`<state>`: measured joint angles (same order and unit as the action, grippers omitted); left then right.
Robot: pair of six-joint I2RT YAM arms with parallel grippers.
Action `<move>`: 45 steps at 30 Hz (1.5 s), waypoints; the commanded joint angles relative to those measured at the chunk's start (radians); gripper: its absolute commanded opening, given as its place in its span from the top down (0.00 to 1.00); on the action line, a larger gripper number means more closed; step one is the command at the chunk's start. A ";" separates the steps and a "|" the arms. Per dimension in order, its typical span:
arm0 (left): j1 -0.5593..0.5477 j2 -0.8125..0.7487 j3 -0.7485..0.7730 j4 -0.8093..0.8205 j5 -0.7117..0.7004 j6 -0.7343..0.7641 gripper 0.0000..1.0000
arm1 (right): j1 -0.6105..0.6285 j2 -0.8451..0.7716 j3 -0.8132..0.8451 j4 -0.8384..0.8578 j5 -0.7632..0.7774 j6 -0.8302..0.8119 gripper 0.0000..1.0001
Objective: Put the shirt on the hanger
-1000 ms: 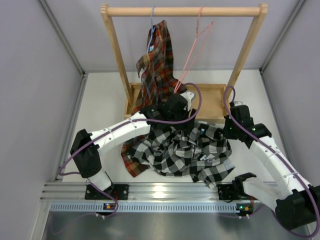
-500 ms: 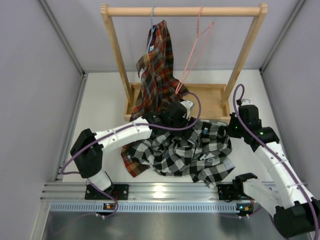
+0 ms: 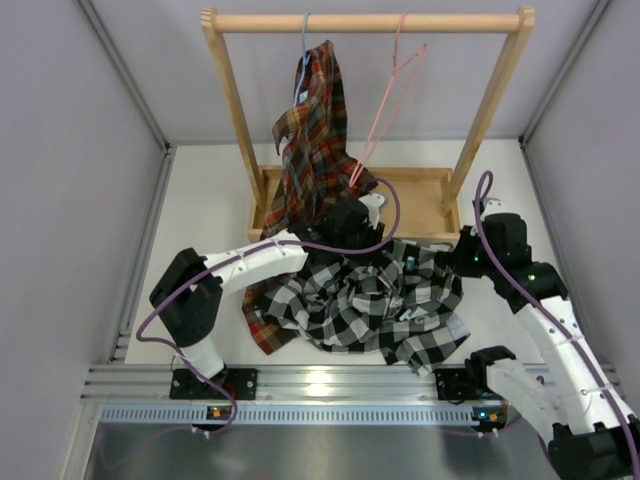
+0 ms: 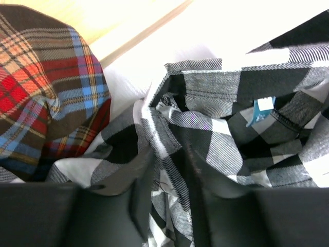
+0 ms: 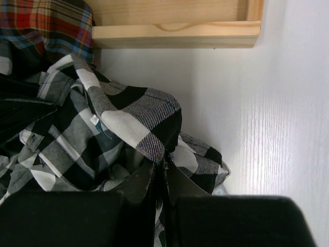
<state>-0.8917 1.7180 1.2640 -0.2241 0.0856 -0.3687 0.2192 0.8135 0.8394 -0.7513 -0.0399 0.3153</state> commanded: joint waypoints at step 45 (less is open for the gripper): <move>-0.096 -0.313 0.138 -0.337 -0.129 -0.039 1.00 | -0.012 -0.114 0.168 0.092 -0.284 0.045 0.47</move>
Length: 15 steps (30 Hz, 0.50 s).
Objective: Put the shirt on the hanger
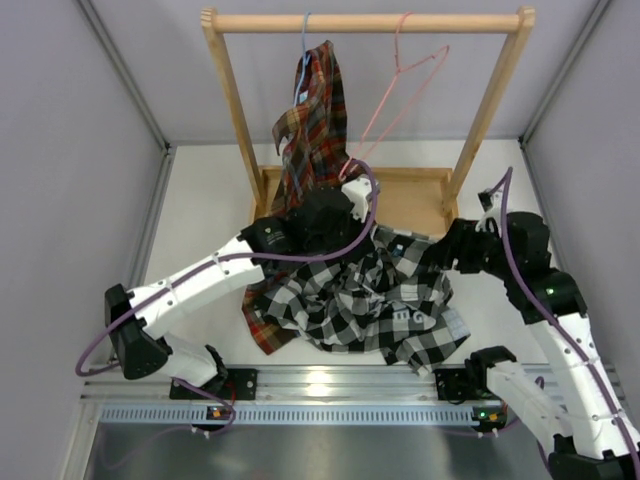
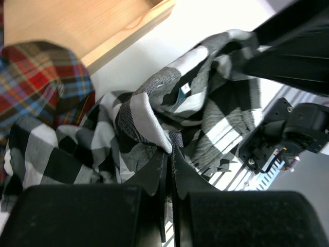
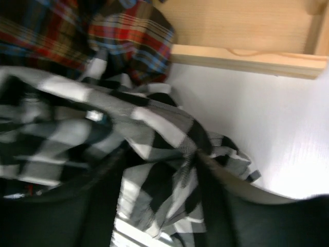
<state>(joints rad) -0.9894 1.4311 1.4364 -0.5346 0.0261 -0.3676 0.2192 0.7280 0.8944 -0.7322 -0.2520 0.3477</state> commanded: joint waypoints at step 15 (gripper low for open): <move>-0.032 -0.294 -0.479 0.346 -0.147 -0.198 1.00 | 0.311 0.482 0.785 0.102 0.262 0.062 0.03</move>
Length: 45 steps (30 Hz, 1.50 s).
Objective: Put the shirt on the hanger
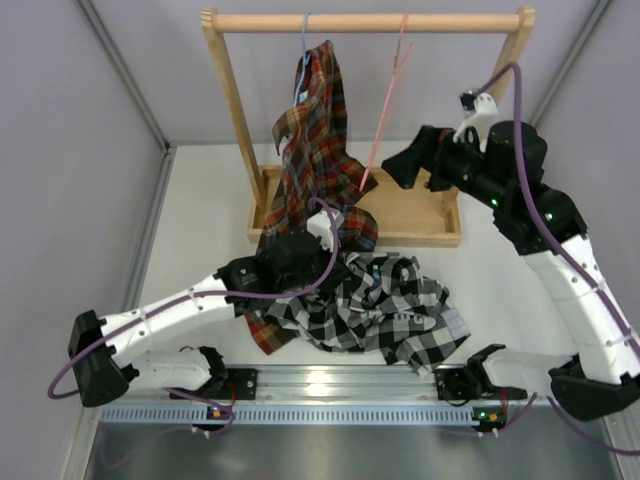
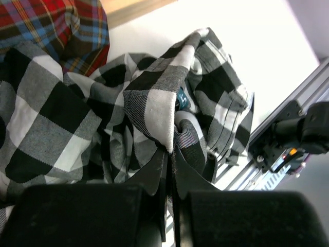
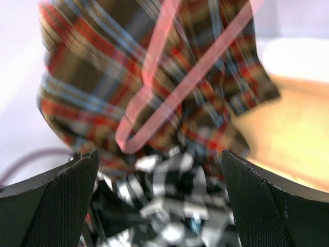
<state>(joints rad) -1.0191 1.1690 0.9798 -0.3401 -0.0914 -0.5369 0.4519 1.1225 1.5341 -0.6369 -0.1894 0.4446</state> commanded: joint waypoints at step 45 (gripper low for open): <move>-0.003 0.072 -0.052 0.199 0.131 -0.006 1.00 | 0.093 0.362 0.416 -0.092 0.528 -0.420 1.00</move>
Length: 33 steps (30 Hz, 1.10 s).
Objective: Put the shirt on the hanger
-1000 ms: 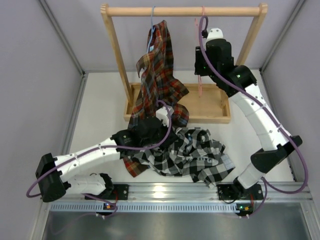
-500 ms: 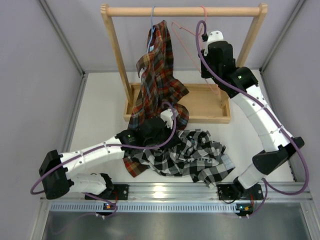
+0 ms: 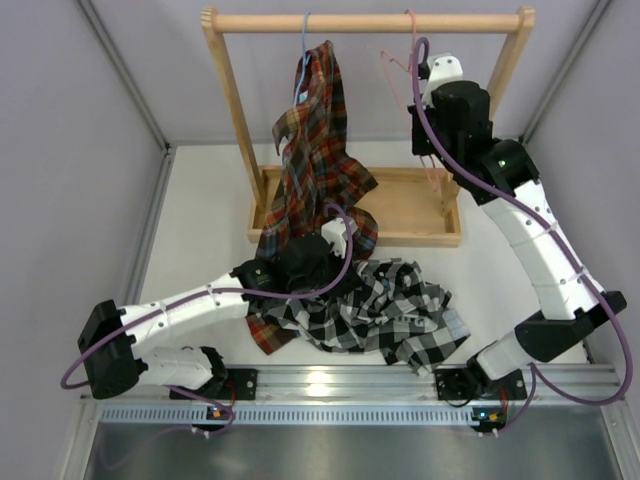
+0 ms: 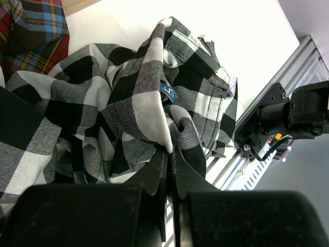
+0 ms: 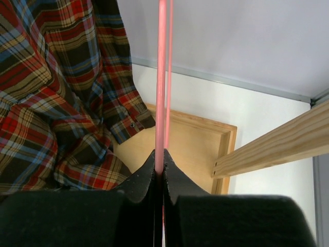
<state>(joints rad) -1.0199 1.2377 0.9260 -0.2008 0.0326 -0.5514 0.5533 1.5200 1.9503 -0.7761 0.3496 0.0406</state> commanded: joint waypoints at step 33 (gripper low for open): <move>-0.002 -0.017 0.046 0.057 -0.105 -0.022 1.00 | -0.079 -0.168 -0.039 0.245 -0.176 0.025 1.00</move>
<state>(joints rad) -1.0199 1.2369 0.9295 -0.2001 -0.0368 -0.5556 0.4877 1.4185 1.9186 -0.6235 0.2176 0.0479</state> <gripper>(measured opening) 0.024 0.006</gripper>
